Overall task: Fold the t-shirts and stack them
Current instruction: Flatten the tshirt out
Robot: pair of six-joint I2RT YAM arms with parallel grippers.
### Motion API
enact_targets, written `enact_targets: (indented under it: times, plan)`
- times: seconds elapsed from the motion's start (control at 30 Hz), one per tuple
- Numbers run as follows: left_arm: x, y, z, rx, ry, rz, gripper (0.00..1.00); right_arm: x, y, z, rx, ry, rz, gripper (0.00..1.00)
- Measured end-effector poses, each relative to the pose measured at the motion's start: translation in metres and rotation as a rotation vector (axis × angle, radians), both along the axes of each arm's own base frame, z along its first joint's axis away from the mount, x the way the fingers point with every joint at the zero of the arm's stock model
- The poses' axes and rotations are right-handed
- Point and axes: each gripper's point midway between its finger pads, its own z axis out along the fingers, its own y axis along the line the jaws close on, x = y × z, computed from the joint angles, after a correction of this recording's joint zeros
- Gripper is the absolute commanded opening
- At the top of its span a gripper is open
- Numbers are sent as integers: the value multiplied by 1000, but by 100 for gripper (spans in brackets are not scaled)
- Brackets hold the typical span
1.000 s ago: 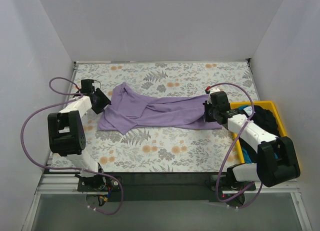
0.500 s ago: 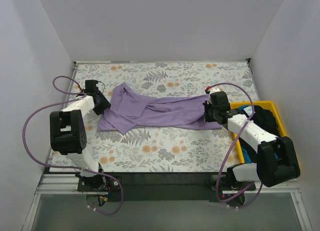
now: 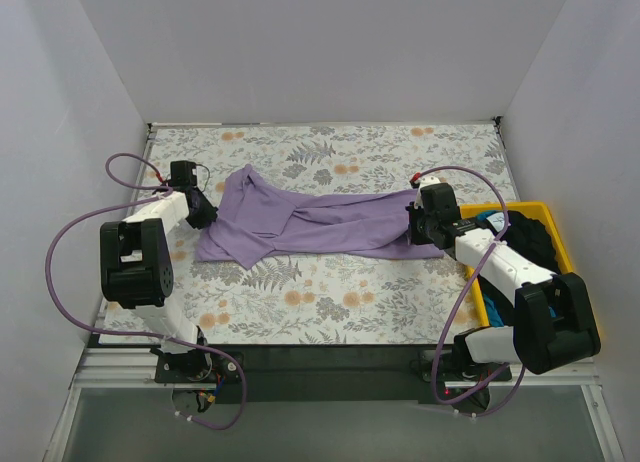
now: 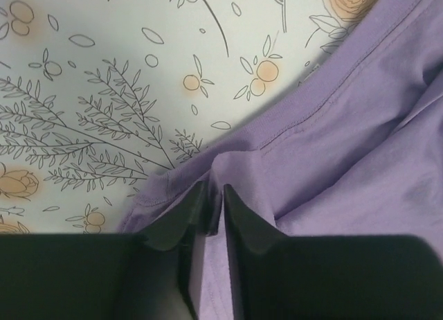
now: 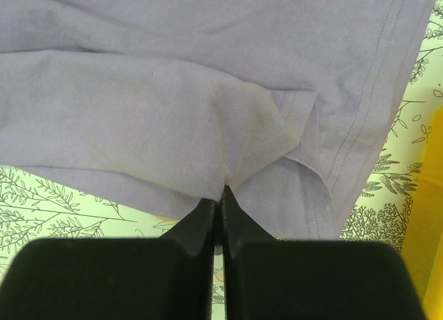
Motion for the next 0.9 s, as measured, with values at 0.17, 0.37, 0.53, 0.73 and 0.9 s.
enact_targets:
  times: [0.17, 0.37, 0.53, 0.73, 0.9]
  plan:
    - [-3, 1, -1, 3, 10, 4, 0, 0, 0, 0, 0, 0, 0, 4]
    - [-6, 2, 5, 8, 15, 15, 0, 0, -1, 0, -4, -1, -5, 4]
    - [9, 6, 26, 1, -25, 44, 0, 4, -7, 0, -32, -8, -31, 1]
    - [55, 30, 90, -12, -171, 124, 0, 43, -13, 24, -66, -63, -83, 1]
    - [95, 51, 150, -26, -311, 175, 0, 83, -23, 60, -89, -155, -106, 1]
